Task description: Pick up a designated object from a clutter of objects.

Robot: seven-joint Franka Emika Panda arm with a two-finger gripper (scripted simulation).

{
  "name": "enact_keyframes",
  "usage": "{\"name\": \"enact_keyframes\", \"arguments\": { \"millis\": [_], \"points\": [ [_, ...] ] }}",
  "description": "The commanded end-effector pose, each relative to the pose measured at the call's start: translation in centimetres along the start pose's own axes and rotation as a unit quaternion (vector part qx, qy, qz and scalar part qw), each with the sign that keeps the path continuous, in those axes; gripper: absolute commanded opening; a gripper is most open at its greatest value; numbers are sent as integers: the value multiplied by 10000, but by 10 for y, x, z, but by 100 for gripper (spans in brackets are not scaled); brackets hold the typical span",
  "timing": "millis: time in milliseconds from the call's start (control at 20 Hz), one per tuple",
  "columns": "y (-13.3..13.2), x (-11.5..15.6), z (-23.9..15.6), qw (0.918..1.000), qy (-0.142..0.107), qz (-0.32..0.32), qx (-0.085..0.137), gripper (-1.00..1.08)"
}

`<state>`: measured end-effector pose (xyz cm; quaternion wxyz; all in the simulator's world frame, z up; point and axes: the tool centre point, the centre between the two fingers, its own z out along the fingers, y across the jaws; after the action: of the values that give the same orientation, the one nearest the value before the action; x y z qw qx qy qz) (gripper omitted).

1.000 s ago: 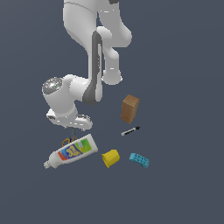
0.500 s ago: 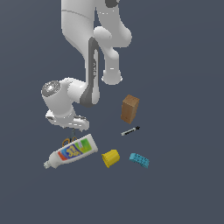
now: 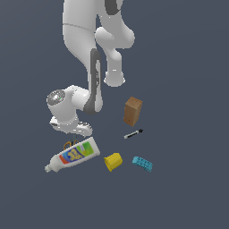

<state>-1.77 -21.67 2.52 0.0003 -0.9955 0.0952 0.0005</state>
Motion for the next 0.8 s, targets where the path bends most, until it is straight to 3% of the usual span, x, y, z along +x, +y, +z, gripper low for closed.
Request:
{"name": "enact_keyframes", "arguments": {
  "millis": [0, 250, 300, 750],
  "points": [
    [0, 0, 10, 10000, 2, 0, 0, 100],
    [1, 1, 17, 10000, 4, 0, -1, 100],
    [1, 1, 17, 10000, 4, 0, -1, -100],
    [1, 1, 17, 10000, 4, 0, -1, -100]
  ]
}}
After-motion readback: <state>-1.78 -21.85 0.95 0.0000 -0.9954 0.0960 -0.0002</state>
